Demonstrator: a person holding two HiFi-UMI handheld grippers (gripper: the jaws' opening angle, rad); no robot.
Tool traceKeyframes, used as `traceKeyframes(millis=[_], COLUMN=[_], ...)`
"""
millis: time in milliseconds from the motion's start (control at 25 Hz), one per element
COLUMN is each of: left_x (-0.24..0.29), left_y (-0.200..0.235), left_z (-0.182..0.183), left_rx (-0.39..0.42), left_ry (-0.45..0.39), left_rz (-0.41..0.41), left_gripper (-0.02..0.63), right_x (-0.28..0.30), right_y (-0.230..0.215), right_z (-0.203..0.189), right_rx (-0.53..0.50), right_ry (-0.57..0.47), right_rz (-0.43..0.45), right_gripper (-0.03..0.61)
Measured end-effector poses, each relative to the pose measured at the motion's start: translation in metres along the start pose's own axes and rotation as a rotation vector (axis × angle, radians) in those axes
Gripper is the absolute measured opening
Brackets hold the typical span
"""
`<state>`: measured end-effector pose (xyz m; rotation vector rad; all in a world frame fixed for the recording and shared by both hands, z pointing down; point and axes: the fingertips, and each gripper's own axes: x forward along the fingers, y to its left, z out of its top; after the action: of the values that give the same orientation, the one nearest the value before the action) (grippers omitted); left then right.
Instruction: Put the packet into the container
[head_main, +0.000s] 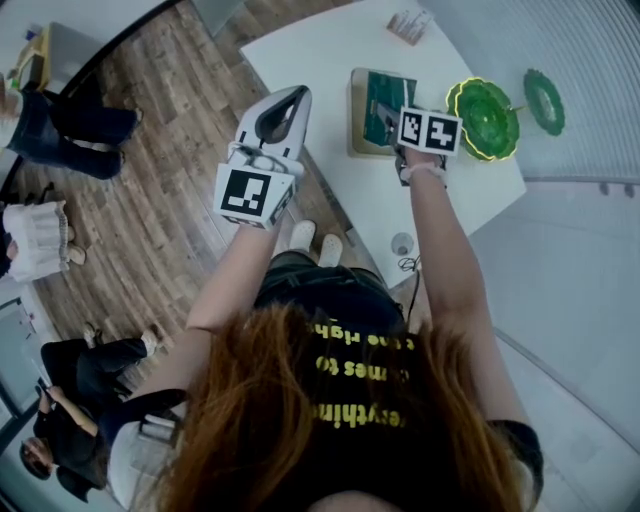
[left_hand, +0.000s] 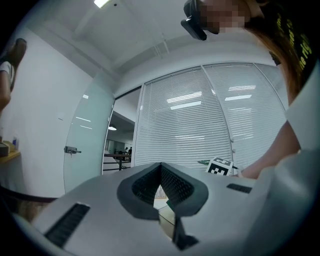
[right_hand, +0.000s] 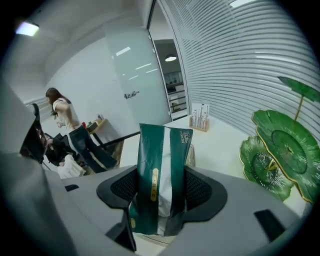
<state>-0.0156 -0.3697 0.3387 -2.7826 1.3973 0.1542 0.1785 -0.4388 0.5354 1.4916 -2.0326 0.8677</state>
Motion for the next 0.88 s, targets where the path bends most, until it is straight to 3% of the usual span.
traceKeyframes(millis=[240, 560, 880], left_x=[-0.001, -0.007, -0.008], left_y=[0.005, 0.013, 0.019], left_z=[0.001, 0.003, -0.001], left_rx=[0.002, 0.015, 0.007], left_ry=[-0.012, -0.012, 0.001], left_rz=[0.009, 0.029, 0.041], left_gripper=[0.002, 0.002, 0.002], right_x=[0.026, 0.051, 0.063], right_y=[0.008, 0.003, 0.0], right_z=[0.001, -0.029, -0.037], right_rx=[0.009, 0.008, 0.022], right_ry=[0.091, 0.234, 0.254], right_rz=[0.006, -0.039, -0.059], right_gripper=[0.265, 0.265, 0.268])
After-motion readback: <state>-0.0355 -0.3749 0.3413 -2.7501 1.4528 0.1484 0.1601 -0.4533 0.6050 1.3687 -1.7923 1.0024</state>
